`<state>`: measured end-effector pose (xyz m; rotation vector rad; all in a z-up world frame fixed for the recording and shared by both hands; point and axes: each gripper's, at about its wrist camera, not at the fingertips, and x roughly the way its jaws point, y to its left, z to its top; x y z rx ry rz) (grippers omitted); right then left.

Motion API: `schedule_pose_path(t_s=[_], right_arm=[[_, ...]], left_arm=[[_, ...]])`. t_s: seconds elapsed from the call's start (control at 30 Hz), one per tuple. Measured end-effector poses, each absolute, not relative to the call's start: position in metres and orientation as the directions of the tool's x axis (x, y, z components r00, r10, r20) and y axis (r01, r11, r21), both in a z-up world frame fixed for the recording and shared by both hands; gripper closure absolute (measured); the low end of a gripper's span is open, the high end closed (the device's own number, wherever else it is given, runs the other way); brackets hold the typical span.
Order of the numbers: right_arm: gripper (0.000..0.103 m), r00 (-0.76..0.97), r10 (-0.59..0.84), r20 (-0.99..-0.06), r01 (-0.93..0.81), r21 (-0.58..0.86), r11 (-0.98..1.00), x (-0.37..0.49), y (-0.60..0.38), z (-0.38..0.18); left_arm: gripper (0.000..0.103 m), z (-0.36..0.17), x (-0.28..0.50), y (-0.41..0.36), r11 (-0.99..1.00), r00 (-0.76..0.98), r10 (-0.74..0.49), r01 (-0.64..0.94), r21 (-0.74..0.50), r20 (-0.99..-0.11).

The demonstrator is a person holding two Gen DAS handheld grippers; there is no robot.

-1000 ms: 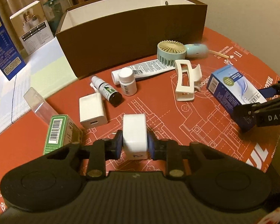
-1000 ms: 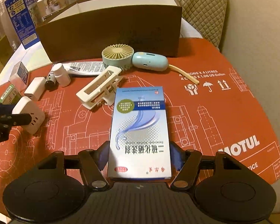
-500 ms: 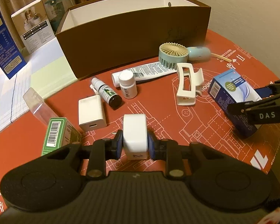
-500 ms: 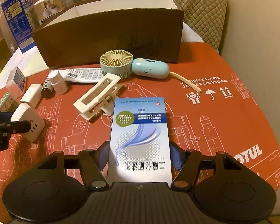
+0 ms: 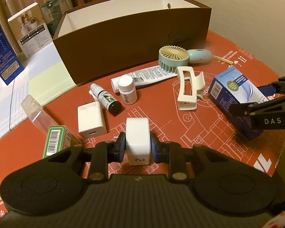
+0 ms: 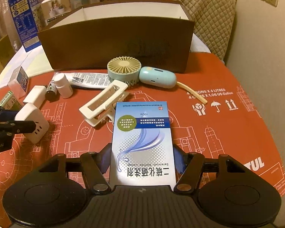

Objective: Organize rigid objects
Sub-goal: 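Carry the plug and medicine box with both tools over the brown box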

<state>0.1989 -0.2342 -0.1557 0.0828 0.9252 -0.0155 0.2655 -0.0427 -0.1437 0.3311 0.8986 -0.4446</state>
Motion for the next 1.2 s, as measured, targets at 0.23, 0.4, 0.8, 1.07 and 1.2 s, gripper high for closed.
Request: schedule_pose_path(t_s=[0.23,0.4,0.8,1.07,1.2], right_arm=[[0.042,0.616,0.033,-0.787,0.041,0.074,0.996,0.199,-0.235,-0.146],[0.042,0.631,0.049,-0.774,0.021,0.080,0.997,0.202,-0.234,-0.136],[0.042,0.665,0.085,-0.742,-0.026,0.090,0.996,0.218,-0.233,-0.117],[0.042,0.697,0.114,-0.708,-0.065,0.096,0.993,0.236,-0.231,-0.097],[0.042,0.710,0.128,-0.692,-0.085,0.097,0.992,0.245,-0.230,-0.088]], left_arm=[[0.080,-0.135,0.268,-0.043,0.860,0.552,-0.238,0.502,0.090,-0.799],[0.080,-0.126,0.269,-0.042,0.861,0.567,-0.244,0.500,0.093,-0.787],[0.080,-0.101,0.278,-0.042,0.878,0.609,-0.248,0.470,0.090,-0.753],[0.080,-0.080,0.290,-0.045,0.890,0.657,-0.251,0.445,0.097,-0.711],[0.080,-0.071,0.297,-0.047,0.893,0.676,-0.250,0.437,0.104,-0.694]])
